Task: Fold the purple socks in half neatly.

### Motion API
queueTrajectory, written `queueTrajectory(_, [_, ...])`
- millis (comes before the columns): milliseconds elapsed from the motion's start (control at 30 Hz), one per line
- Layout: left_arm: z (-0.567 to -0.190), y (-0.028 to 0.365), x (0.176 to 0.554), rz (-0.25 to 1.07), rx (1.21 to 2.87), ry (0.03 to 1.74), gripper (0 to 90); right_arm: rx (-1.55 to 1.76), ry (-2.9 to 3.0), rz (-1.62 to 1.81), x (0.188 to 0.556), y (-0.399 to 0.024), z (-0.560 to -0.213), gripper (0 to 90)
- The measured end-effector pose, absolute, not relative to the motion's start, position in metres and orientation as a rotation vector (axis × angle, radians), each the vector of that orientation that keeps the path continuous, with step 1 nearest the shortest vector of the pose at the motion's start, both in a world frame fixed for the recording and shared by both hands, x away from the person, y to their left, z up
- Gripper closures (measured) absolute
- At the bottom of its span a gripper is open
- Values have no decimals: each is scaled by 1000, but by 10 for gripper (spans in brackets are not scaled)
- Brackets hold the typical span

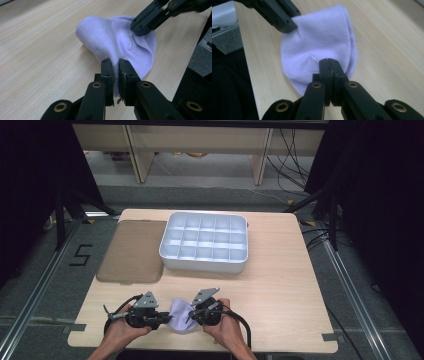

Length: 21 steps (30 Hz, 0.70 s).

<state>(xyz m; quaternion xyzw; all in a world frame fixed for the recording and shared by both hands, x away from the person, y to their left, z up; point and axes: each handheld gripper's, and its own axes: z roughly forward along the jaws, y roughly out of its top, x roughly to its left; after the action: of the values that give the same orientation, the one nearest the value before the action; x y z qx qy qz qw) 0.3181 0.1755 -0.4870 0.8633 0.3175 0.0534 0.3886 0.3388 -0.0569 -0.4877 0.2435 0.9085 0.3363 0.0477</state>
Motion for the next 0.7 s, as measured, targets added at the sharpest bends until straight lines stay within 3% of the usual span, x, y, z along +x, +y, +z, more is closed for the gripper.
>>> queueTrajectory(700, [-482, 139, 309, 164, 2213, 676, 813, 771, 2799, 1074, 347, -53, -497, 900])
